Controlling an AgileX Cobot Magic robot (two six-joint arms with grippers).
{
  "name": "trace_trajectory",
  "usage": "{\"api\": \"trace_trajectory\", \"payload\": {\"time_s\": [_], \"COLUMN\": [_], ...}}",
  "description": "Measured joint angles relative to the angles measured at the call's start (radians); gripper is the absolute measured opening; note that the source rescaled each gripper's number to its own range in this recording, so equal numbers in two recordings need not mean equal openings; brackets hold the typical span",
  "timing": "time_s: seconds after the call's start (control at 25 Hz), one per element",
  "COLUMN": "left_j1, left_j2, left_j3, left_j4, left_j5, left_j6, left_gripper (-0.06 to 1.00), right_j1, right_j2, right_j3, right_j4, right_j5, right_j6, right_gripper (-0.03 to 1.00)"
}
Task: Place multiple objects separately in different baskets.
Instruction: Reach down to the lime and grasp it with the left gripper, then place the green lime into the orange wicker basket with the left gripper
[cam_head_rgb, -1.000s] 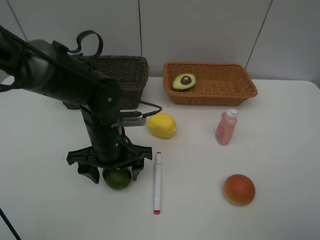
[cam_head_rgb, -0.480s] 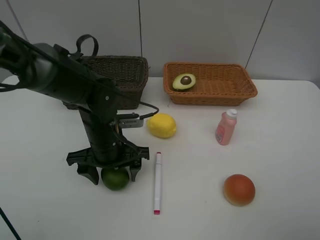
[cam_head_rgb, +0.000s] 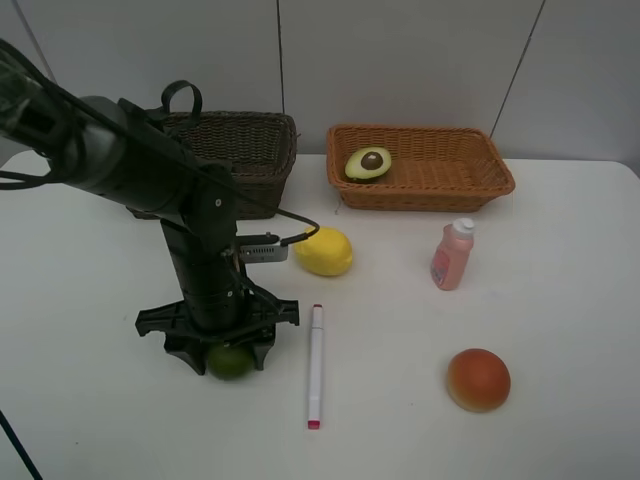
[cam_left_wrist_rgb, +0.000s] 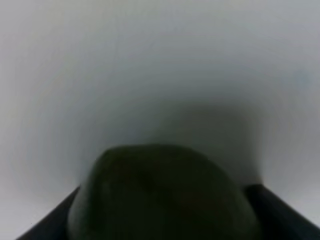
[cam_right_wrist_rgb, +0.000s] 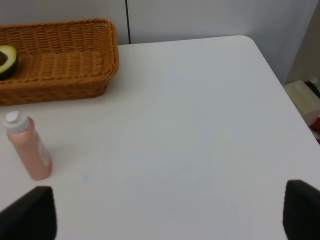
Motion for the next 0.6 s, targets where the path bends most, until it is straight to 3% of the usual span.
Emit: {"api": "trace_trajectory", "payload": {"time_s": [0.36, 0.6], "left_j1": [0.0, 0.0], "left_j2": [-0.113, -0.285], "left_j3": [0.001, -0.028], "left_j4": [-0.012, -0.03], "left_j5": [0.019, 0.037], "left_j6": [0.061, 0.212], "left_gripper": [0.54, 0.54], "right_j1": [0.0, 0.0], "right_j2": [0.0, 0.0], "right_j3": [0.0, 0.0], "right_j4": [0.0, 0.0], "right_j5": [0.0, 0.0], "right_j6": [0.0, 0.0], "right_gripper": [1.0, 1.0]}}
